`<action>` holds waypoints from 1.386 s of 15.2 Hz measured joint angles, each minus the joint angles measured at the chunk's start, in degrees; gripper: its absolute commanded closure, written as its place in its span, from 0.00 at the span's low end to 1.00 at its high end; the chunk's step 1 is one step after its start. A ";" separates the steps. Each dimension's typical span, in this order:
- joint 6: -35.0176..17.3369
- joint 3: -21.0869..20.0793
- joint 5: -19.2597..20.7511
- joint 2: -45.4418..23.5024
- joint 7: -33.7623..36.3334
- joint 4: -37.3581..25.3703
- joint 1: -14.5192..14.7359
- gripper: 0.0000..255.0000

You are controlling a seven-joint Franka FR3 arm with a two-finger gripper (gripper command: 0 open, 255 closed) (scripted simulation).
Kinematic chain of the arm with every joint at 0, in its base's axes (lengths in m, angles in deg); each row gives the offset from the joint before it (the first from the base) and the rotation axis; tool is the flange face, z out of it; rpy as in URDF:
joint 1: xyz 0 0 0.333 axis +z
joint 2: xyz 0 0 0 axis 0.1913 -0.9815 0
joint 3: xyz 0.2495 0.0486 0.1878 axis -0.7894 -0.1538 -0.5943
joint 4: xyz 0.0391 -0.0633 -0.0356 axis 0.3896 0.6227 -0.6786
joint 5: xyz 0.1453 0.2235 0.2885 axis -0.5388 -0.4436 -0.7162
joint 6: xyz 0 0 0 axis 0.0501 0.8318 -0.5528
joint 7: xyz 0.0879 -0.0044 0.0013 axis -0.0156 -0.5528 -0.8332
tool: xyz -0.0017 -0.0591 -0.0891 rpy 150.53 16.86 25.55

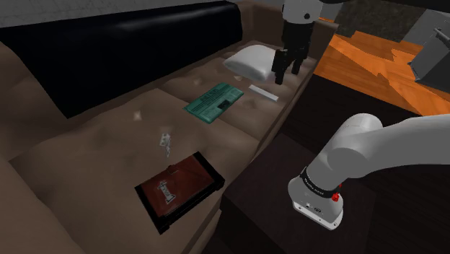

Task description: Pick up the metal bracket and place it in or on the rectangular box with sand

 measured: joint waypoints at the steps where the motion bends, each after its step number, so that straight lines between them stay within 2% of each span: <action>1: 0.00 0.00 0.00 0.00 0.00 0.00 0.00 0.00; 8: -10.04 -2.84 -2.43 -7.47 0.49 1.41 2.43 0.00; 12: -18.21 -4.73 -3.59 -13.00 0.58 3.22 3.87 0.00; 21: -32.52 -9.30 -4.02 -29.60 1.38 -1.17 6.47 0.00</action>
